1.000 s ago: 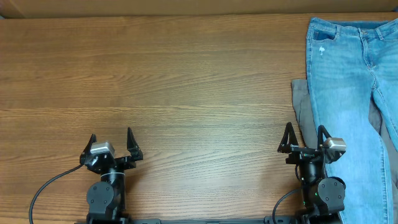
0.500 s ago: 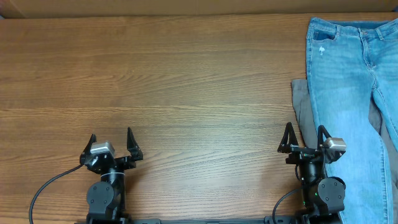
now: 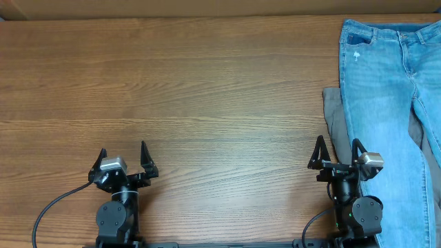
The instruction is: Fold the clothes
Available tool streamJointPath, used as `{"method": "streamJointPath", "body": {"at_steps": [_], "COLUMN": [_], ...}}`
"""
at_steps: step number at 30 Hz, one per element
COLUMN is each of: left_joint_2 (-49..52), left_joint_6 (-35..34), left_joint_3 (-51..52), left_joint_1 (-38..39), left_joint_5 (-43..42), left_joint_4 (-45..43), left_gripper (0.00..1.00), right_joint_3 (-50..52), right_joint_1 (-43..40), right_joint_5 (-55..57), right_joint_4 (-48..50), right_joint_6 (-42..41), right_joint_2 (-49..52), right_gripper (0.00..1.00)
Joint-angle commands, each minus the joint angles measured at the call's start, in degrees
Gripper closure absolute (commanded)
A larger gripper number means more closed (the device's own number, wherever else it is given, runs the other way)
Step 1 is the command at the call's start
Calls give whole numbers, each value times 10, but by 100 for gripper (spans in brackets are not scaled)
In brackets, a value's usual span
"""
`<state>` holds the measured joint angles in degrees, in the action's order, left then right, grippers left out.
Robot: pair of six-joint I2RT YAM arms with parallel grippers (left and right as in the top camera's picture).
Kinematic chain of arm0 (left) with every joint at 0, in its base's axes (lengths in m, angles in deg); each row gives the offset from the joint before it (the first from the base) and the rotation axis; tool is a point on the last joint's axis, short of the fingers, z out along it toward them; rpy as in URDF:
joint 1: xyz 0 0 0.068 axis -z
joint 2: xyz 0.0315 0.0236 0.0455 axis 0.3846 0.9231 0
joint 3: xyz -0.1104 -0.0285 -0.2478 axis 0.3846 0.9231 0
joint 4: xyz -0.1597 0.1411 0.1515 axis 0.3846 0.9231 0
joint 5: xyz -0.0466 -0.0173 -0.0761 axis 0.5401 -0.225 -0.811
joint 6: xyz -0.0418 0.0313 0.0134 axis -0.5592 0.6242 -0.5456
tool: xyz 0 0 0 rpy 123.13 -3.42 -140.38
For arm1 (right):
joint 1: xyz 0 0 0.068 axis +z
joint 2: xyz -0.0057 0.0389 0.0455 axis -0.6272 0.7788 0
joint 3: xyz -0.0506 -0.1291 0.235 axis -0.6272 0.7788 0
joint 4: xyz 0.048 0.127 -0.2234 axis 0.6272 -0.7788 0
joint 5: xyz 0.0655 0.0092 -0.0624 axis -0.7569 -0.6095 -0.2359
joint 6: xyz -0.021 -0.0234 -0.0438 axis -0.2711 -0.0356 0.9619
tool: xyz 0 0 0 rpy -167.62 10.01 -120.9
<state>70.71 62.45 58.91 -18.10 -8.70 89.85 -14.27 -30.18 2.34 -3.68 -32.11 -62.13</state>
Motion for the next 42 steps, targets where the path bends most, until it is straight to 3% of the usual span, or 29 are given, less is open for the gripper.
{"method": "streamJointPath", "body": {"at_steps": [1,13,20,24,28,33,37,42], "left_joint_2": [-2,-2,-2,-2,-1,39,119,247], "left_joint_6": [5,4,-32,-25,12,33,32,11], "left_joint_3": [3,3,0,-39,-109,-225,-336,-467], "left_joint_1": [4,4,4,4,4,4,4,4], "left_joint_5": [6,-35,-140,-150,-150,-149,-148,-150], "left_joint_4": [-3,-5,-124,-151,-100,53,195,310], "left_gripper": [0,0,0,0,0,0,0,0], "right_joint_3": [6,5,-26,-94,-184,-301,-394,-510], "right_joint_1": [-1,-1,-1,-1,-1,-1,-1,-1], "right_joint_5": [3,-35,-173,-179,-179,-179,-180,-204], "right_joint_4": [3,5,25,-16,-101,-223,-307,-415], "right_joint_6": [1,-1,-7,-18,-18,-18,-18,-18], "right_joint_2": [-3,-3,-3,-1,22,106,216,373], "right_gripper": [0,0,0,0,0,0,0,0]}}
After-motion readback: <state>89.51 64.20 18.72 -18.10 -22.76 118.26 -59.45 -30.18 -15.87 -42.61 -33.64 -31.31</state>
